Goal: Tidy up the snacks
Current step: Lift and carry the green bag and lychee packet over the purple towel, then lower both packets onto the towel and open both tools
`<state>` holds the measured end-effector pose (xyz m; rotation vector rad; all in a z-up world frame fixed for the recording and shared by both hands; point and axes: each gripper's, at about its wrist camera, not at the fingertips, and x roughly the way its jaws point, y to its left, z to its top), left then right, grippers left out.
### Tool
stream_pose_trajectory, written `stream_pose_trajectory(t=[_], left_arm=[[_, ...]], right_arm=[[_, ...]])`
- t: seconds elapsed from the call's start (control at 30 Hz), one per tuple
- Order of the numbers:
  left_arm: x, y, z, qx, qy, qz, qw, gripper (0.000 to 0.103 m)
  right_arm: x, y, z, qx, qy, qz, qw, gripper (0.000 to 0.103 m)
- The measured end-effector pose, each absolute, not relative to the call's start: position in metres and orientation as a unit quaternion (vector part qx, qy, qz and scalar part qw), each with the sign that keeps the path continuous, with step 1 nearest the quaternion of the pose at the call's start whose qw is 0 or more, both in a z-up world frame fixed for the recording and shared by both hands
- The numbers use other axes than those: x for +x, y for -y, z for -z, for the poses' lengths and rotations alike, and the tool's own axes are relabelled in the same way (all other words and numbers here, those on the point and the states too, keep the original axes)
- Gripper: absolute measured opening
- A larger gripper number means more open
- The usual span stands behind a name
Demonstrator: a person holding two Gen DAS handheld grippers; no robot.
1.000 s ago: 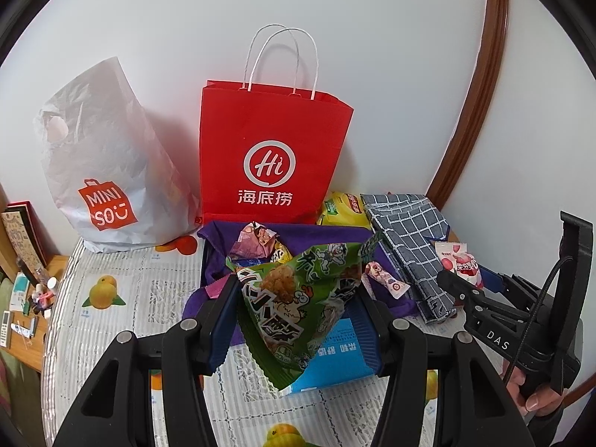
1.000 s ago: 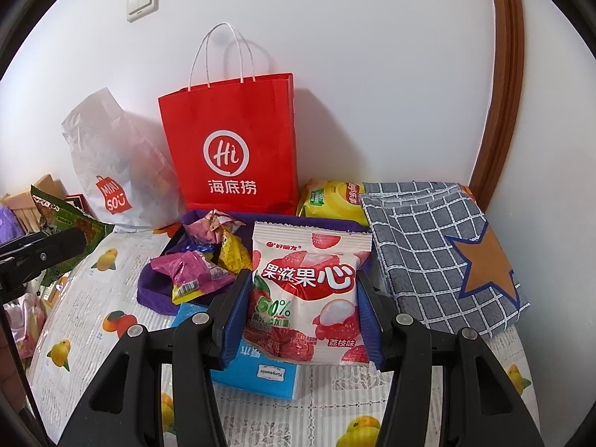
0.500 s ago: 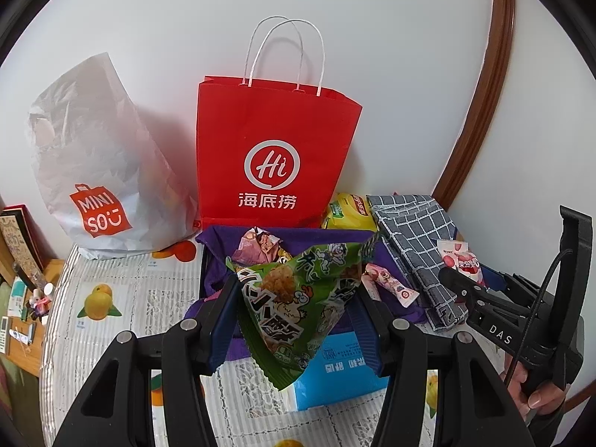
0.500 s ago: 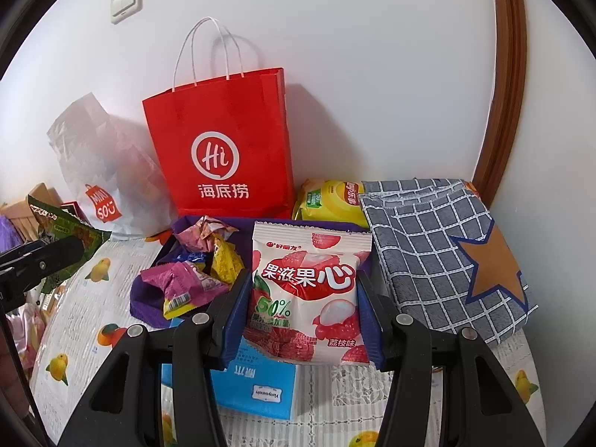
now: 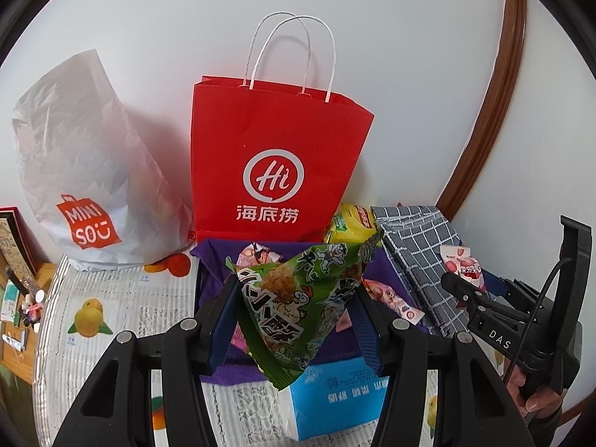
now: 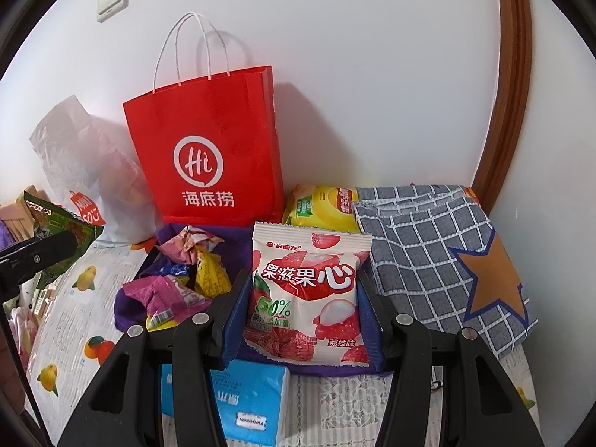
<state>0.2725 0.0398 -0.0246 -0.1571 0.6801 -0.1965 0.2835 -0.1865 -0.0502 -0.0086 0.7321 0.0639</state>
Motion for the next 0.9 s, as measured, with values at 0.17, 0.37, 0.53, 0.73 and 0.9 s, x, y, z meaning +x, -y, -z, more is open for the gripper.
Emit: stream_pose_trajectory(t=[0.17,0.37,0.53,0.73,0.9], left_arm=[[0.285,-0.037,0.022,-0.073,-0.330,0.097,0.936,0.054],[0.303,-0.036,0.022,-0.074,-0.330,0.099,0.936,0.054],[0.318,-0.037,0.025,-0.073,-0.331,0.100,0.936,0.054],[0.343,-0.044,0.041,-0.088,-0.345,0.100,0.929,0.054],[0.366,-0.043,0.063,-0.100,-0.367,0.103,0.919,0.054]], right_arm=[[0.296,0.184,0.047,-0.008,-0.352,-0.033,0.935,0.053],[0.315,0.183,0.048,-0.001,-0.353,-0.035,0.935,0.053],[0.331,0.182,0.053,-0.005,-0.356,-0.035,0.934,0.053],[0.348,0.185,0.068,-0.009,-0.367,-0.030,0.930,0.053],[0.366,0.186,0.090,-0.010,-0.393,-0.034,0.919,0.053]])
